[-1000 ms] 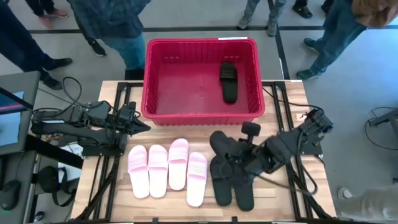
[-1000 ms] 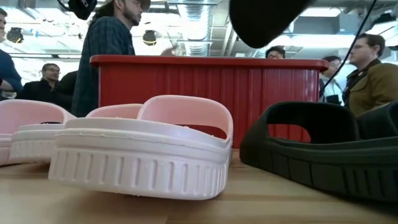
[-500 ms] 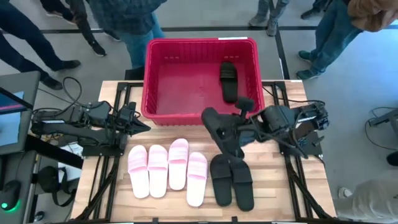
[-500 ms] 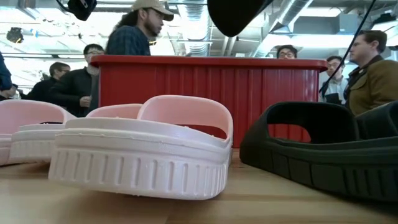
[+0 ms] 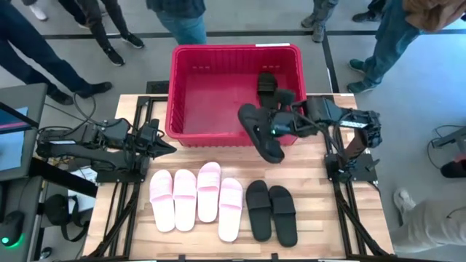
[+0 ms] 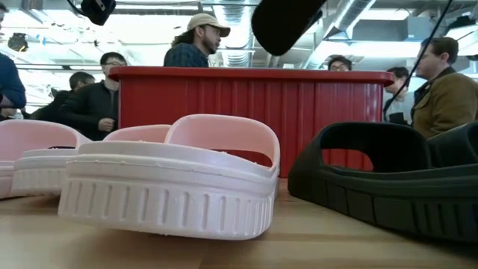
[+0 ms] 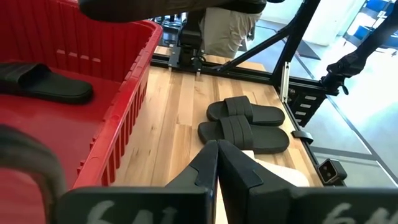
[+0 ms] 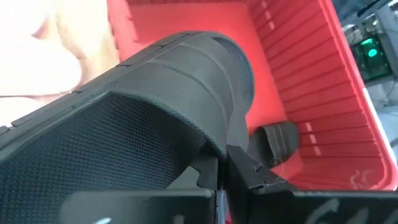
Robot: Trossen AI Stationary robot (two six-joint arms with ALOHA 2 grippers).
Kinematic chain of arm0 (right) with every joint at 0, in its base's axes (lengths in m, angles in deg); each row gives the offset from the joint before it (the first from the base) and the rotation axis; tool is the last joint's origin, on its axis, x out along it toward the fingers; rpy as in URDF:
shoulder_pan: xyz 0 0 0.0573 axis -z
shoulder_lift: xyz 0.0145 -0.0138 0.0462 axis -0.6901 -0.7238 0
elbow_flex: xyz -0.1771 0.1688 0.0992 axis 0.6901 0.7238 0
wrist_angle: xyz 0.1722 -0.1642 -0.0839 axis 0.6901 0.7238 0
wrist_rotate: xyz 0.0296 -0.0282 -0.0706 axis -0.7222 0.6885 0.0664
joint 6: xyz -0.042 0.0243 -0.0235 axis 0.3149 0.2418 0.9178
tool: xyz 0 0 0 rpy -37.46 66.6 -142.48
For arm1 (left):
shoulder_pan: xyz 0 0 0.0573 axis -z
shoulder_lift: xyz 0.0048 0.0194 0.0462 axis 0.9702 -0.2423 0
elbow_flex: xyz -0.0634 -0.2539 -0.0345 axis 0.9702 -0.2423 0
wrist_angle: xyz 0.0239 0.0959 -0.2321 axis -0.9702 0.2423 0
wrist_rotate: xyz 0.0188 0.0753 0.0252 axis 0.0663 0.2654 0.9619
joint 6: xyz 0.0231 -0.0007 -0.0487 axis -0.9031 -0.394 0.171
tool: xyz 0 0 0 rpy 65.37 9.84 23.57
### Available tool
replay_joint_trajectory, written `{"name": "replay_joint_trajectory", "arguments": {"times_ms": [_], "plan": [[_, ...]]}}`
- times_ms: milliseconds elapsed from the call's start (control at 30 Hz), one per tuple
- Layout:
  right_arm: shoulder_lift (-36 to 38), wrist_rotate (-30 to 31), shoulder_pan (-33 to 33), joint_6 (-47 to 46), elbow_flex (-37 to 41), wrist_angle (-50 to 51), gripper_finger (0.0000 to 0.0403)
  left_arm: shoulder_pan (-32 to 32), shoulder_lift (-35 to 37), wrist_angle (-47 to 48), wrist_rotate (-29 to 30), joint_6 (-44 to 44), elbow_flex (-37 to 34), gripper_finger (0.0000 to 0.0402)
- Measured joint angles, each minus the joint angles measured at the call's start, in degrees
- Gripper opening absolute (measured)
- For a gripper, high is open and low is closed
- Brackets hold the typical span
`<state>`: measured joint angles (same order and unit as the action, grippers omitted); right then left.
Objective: Pick and place slides into bin
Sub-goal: Put the black slide into the red container
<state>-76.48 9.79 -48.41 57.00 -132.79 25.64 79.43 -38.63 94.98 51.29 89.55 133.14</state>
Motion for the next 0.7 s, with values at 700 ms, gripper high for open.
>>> {"name": "replay_joint_trajectory", "arguments": {"times_ms": [700], "plan": [[-2.0, -12.9, 25.3, 21.7, -0.1, -15.9, 0.0000, 0.0, 0.0, -0.1, 2.6, -0.2, 0.0, 0.0000]]}}
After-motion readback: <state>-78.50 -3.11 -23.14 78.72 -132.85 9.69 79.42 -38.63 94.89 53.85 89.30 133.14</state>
